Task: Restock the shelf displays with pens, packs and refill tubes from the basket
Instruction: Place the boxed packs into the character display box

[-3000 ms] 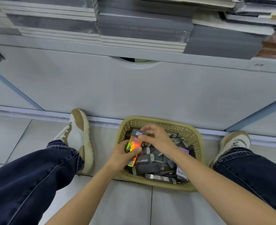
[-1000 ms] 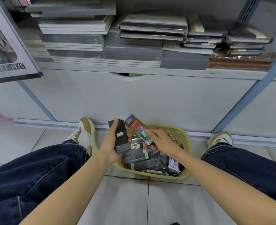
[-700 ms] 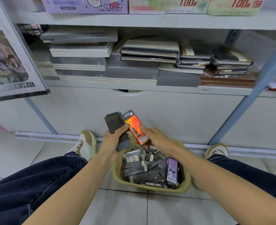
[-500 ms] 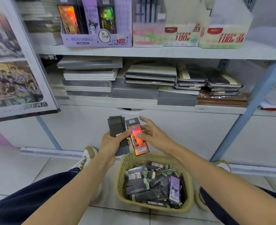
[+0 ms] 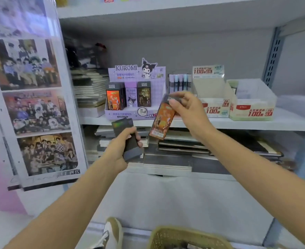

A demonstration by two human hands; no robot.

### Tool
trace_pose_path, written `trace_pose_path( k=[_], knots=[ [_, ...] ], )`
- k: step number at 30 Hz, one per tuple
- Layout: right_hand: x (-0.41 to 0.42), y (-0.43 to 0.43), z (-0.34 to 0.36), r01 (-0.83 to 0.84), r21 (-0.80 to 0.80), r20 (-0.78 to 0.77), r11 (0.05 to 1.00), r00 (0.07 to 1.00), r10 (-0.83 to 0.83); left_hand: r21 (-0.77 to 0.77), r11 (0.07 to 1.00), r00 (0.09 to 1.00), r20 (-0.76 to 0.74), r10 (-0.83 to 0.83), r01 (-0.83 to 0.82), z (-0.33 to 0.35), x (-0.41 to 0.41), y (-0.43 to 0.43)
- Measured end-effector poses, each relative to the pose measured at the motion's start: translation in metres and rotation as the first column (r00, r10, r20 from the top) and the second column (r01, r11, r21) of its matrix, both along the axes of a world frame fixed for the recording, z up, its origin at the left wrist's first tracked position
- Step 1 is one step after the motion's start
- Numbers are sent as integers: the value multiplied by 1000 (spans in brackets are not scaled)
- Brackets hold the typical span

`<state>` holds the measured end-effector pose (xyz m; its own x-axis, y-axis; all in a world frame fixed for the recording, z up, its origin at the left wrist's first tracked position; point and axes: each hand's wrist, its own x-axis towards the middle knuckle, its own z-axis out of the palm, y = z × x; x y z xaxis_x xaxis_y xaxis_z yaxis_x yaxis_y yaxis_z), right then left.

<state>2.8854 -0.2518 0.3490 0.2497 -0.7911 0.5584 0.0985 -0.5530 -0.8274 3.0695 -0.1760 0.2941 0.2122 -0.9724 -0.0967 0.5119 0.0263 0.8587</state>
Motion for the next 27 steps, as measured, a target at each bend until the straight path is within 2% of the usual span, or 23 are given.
trace_pose_path(
  k=[4, 7, 10, 13, 17, 22, 27],
  knots=[
    [19, -28, 50, 149, -128, -1, 980, 989, -150, -21, 1000, 997, -80, -1, -1, 36, 20, -11],
    [38, -48, 68, 190, -177, -55, 966, 978, -202, -62, 998, 999, -40, 15, -18, 45, 31, -22],
    [57, -67, 75, 229, -221, -135, 948, 955, -263, -127, 985, 993, 8, 118, -116, 45, 37, -36],
    [73, -81, 70, 227, -289, -228, 930, 927, -297, -205, 968, 985, 67, 162, -145, 38, 44, -46],
    [85, -91, 62, 199, -371, -361, 907, 869, -338, -216, 968, 980, 121, 160, -131, 28, 53, -51],
    [88, -97, 77, 119, -471, -540, 874, 745, -392, -212, 966, 969, 163, 187, -151, 22, 62, -56],
    [98, -99, 76, 120, -488, -523, 864, 753, -400, -242, 963, 970, 183, 162, -116, 23, 62, -60]
  ],
)
